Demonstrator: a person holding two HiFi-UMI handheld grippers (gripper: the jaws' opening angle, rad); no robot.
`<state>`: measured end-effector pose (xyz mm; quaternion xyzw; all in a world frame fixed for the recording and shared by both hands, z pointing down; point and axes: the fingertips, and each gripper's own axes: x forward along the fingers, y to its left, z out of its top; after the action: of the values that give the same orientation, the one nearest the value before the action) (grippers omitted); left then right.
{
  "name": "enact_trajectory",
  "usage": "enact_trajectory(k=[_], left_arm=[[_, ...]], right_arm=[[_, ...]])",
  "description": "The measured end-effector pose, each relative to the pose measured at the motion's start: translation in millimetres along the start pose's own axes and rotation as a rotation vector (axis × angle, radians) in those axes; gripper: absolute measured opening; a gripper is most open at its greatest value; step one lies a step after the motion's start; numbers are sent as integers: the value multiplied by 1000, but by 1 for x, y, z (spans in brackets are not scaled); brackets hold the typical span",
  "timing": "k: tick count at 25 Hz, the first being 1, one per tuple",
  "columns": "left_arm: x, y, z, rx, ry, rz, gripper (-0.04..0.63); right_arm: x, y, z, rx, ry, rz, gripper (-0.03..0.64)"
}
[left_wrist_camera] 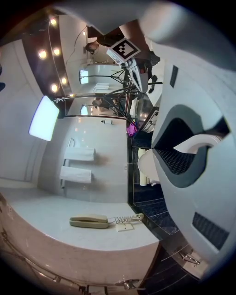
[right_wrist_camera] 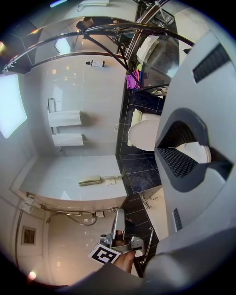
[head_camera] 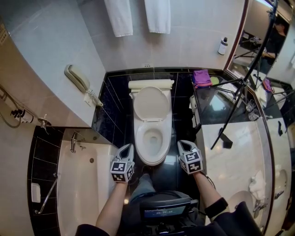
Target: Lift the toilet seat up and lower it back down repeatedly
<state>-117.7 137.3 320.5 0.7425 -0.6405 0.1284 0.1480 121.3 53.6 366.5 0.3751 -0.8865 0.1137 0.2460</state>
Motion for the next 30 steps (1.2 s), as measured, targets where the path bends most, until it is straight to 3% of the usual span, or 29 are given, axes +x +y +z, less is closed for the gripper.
enact_trajectory(k=[10, 13, 17, 20, 25, 30], left_arm=[[14, 3, -4, 40, 8, -6, -8], [25, 4, -8, 70, 18, -23, -8], [56, 7, -16, 101, 26, -51, -8], [74, 8, -31, 112, 47, -78, -8], [109, 6, -57, 146, 66, -123, -8], [151, 0, -98, 191, 57, -170, -8]], right_arm=[[12, -10, -17, 24, 33, -62, 28], [26, -12, -32, 54, 64, -55, 105], [59, -18, -52, 119, 103, -40, 160], [82, -16, -83, 219, 152, -36, 210], [132, -15, -152, 496, 225, -32, 222], [184, -14, -243, 588, 319, -39, 222]])
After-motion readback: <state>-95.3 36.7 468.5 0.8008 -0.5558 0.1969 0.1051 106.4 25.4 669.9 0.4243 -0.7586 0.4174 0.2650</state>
